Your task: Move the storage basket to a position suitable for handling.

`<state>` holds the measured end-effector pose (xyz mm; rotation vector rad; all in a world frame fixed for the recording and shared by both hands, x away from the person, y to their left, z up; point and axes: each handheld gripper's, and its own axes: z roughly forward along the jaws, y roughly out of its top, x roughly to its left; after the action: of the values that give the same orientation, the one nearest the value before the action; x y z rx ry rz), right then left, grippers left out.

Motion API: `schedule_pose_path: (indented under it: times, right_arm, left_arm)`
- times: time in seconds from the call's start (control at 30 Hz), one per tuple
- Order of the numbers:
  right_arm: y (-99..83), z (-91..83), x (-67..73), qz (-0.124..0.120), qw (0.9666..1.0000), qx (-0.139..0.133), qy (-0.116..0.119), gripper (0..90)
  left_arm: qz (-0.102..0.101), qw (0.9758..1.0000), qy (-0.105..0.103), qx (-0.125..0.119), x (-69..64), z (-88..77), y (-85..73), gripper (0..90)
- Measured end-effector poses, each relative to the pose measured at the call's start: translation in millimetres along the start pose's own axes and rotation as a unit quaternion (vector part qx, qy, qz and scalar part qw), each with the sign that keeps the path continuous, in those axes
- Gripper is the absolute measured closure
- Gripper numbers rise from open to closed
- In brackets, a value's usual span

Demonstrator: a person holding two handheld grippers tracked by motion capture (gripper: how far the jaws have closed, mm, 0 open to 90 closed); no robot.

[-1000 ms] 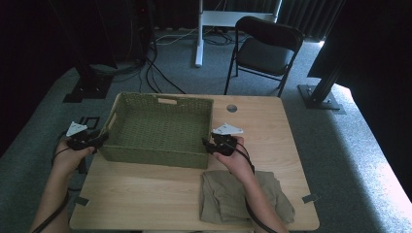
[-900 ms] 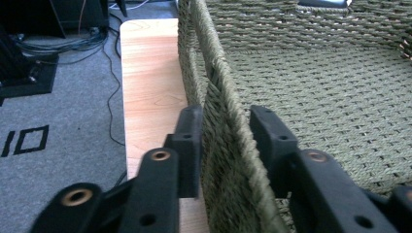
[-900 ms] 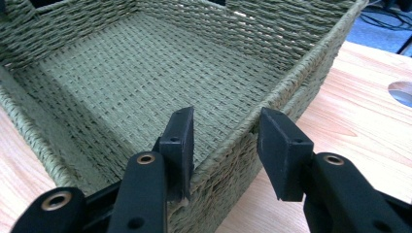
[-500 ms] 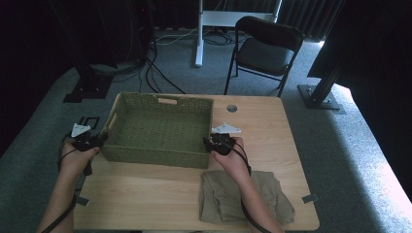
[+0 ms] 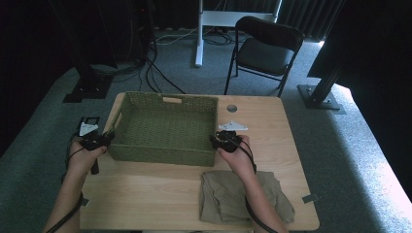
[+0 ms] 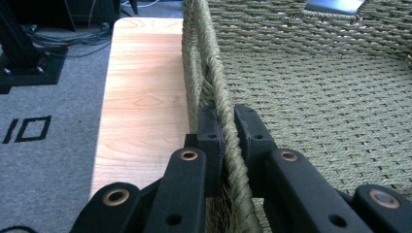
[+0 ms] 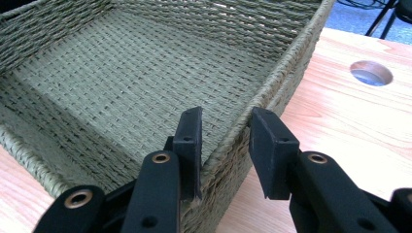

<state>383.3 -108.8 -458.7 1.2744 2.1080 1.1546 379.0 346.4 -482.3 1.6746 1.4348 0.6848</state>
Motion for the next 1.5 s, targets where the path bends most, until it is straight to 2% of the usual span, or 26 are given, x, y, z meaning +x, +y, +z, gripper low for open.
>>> schedule_pose_path:
  times: [0.13, 0.37, 0.4, 0.87, 1.5]
  right_arm:
    - [-0.5, -1.9, -5.7, 0.005, 1.0, 0.001, -0.005, 66.9]
    - [-2.3, -8.4, -22.9, 0.013, 0.9996, 0.002, -0.023, 70.1]
    - [-2.9, -9.9, -27.6, 0.014, 0.9995, 0.001, -0.029, 70.7]
    - [-4.5, -19.6, -56.1, 0.025, 0.9983, 0.006, -0.051, 74.0]
    - [-12.6, -37.4, -96.8, 0.048, 0.9961, 0.006, -0.074, 76.4]
  left_arm:
    - [0.001, 1.0, -0.005, 0.002, -5.9, 2.2, 0.8, 83.3]
    - [0.002, 0.9998, -0.018, 0.001, -27.9, 10.4, 2.7, 83.0]
    - [0.002, 0.9998, -0.018, 0.002, -30.2, 11.2, 2.9, 83.0]
    - [0.006, 0.9997, -0.023, 0.007, -61.6, 21.6, 6.1, 82.6]
    - [0.013, 0.9994, -0.031, 0.013, -107.5, 38.2, 11.7, 81.9]
